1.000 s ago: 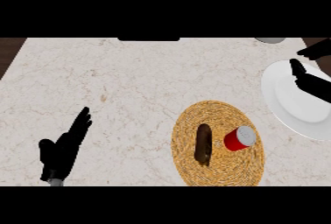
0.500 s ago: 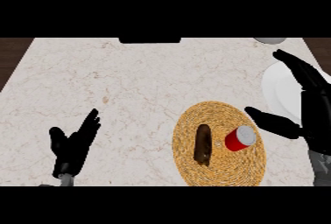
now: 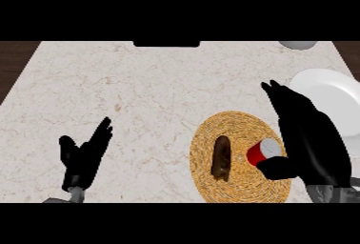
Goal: Pick the sweet potato from the placemat and place it in the plate
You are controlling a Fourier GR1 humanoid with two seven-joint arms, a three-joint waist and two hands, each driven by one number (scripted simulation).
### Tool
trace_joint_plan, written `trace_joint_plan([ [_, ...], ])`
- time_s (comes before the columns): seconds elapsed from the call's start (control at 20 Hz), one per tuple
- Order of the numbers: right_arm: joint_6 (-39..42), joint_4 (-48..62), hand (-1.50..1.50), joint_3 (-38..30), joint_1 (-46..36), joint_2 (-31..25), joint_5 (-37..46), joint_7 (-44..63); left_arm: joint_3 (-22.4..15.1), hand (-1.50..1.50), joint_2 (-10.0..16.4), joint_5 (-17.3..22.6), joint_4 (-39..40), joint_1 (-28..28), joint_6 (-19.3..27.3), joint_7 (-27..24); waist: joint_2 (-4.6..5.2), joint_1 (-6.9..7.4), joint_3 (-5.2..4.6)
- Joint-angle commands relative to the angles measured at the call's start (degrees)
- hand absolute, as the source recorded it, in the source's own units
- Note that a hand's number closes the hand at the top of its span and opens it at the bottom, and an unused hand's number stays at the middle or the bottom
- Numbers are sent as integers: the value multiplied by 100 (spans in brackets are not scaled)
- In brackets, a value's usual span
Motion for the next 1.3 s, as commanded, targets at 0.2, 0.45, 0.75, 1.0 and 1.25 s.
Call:
trace_joint_plan([
  [0.2,1451,624,-150,695,-726,1091,-4,1776,60,0,15,37,-47,-52,-22,259,12,33,2],
  [0.45,980,1870,-150,1120,-752,1951,642,1694,5,0,22,74,-360,146,-99,317,29,130,11],
  [0.75,1614,2096,-150,894,-725,2246,595,1858,166,0,41,50,-36,-73,-136,331,25,-20,8],
  [1.0,1123,2704,-150,989,-301,2920,1057,1675,28,0,-231,-151,10,27,26,109,33,-20,13],
  [1.25,1233,2649,-150,838,-78,3140,1416,1521,104,0,-230,-135,-58,214,-26,142,24,-29,15],
])
